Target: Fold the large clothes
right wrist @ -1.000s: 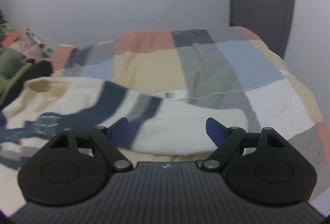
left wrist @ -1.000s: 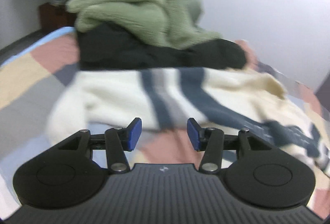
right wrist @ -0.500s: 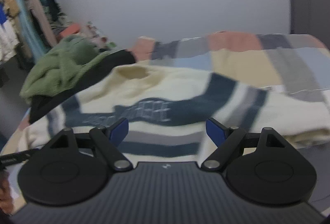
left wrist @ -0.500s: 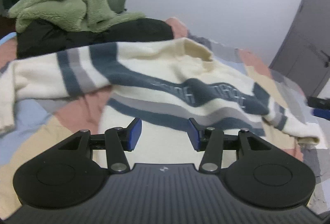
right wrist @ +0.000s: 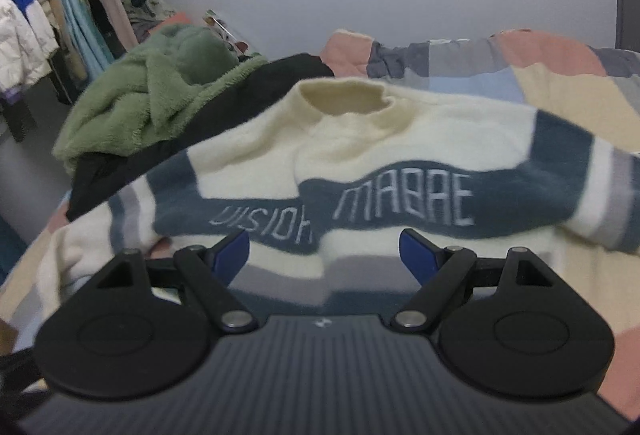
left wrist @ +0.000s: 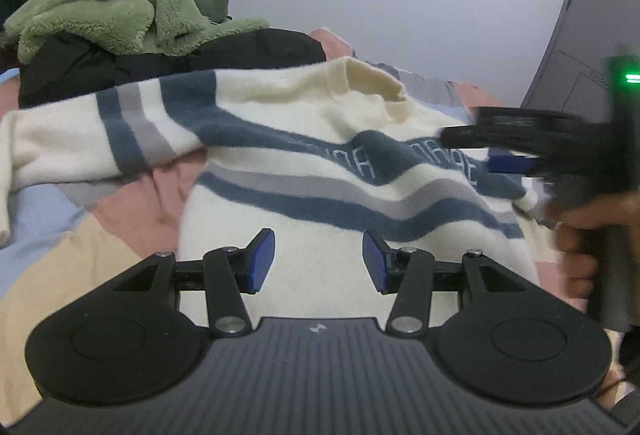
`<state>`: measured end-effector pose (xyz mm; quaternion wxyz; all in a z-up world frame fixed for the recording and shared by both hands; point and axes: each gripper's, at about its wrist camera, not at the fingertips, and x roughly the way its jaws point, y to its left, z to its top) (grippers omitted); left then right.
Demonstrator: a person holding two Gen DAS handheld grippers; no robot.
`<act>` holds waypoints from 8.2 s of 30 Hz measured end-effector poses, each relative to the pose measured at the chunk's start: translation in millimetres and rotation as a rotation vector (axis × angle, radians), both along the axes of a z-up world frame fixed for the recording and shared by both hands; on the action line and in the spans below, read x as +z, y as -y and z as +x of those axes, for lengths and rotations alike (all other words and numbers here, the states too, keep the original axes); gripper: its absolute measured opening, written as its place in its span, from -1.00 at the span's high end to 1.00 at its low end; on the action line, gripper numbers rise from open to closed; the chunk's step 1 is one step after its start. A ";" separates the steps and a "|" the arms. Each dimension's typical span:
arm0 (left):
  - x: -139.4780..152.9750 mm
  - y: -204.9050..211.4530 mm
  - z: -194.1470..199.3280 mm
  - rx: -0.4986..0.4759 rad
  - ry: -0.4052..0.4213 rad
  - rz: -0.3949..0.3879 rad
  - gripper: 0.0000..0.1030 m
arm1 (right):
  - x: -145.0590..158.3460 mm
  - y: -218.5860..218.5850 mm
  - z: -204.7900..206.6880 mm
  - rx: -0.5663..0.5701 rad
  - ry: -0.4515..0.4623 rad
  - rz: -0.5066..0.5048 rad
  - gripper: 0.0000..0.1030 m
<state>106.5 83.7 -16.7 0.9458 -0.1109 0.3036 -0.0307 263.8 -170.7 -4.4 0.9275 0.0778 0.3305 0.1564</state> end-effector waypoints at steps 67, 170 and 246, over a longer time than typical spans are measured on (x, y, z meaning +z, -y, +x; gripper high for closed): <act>-41.8 -42.3 -13.8 0.196 -0.130 -0.086 -0.06 | -24.8 89.6 -134.4 -0.153 -0.170 0.062 0.03; 4.3 -81.8 -74.9 0.181 -0.376 -0.144 -0.14 | -3.0 76.4 -147.5 0.075 -0.358 -0.102 0.17; -62.2 58.6 20.5 -0.078 -0.097 0.045 -0.14 | -106.3 286.9 3.5 -0.775 -0.115 0.503 -0.56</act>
